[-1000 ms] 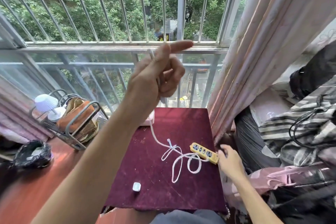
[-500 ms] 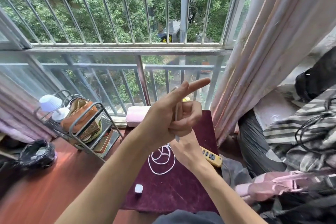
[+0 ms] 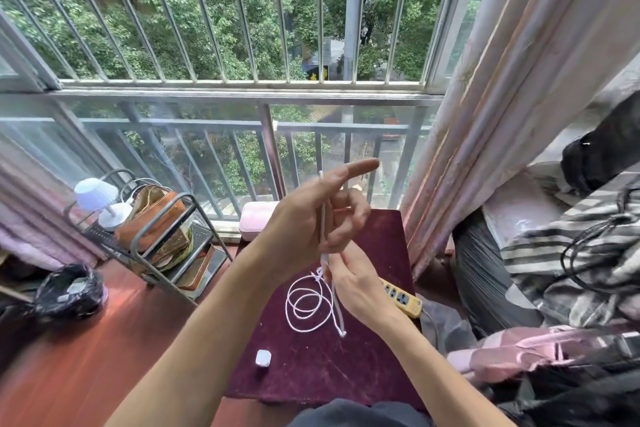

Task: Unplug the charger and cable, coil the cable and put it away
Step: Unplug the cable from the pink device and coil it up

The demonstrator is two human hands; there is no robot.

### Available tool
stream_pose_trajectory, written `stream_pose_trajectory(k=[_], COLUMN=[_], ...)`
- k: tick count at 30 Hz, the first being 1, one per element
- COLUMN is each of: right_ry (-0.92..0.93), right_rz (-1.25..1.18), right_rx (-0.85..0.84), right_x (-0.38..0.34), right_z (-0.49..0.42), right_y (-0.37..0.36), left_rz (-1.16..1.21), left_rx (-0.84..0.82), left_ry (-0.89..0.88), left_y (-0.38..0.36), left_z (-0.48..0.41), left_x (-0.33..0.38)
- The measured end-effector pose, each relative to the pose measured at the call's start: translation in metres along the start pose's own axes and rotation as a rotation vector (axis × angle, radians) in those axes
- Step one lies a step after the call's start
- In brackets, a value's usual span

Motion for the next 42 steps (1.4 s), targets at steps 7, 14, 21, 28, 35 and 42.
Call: stream_pose_trajectory(k=[7,14,21,28,35,42], right_ry=[0.012,0.191,0.103,0.075,0.138,0.094], right_rz=[0.554,0.883,0.503,0.009,-0.317,-0.574], right_rx=[-0.188,-0.093,-0.282,-0.443,-0.261,-0.105], right_x=[-0.014,-0.086,-0.094,-0.082,-0.062,-0.032], right_z=[0.046,0.052,0.025,0.007,0.004,0.016], right_y=[0.009,0.043,0.083,0.089,0.081,0.062], left_rz=[-0.241,-0.431,-0.071,0.307,0.430,0.312], left_rx=[0.287,0.067,-0.198,-0.249,-0.290,-0.241], left_ry=[0.080,0.420,0.469,0.457,0.344,0.302], left_y=[0.051,0.045,0.009,-0.012,-0.021,-0.024], left_z=[0.007,0.021,0.028,0.024,0.022,0.023], left_x=[-0.019,-0.050,-0.066,-0.081,-0.072,-0.063])
Point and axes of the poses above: each hand's wrist, its own z-axis away from the middle knuckle, its own y-axis out of the back of the hand, x = y × z, the point moved 5 cm from there along -z, towards the middle knuckle, and after that the axes turned 10 degrees about -x, right-handed, at the moved point
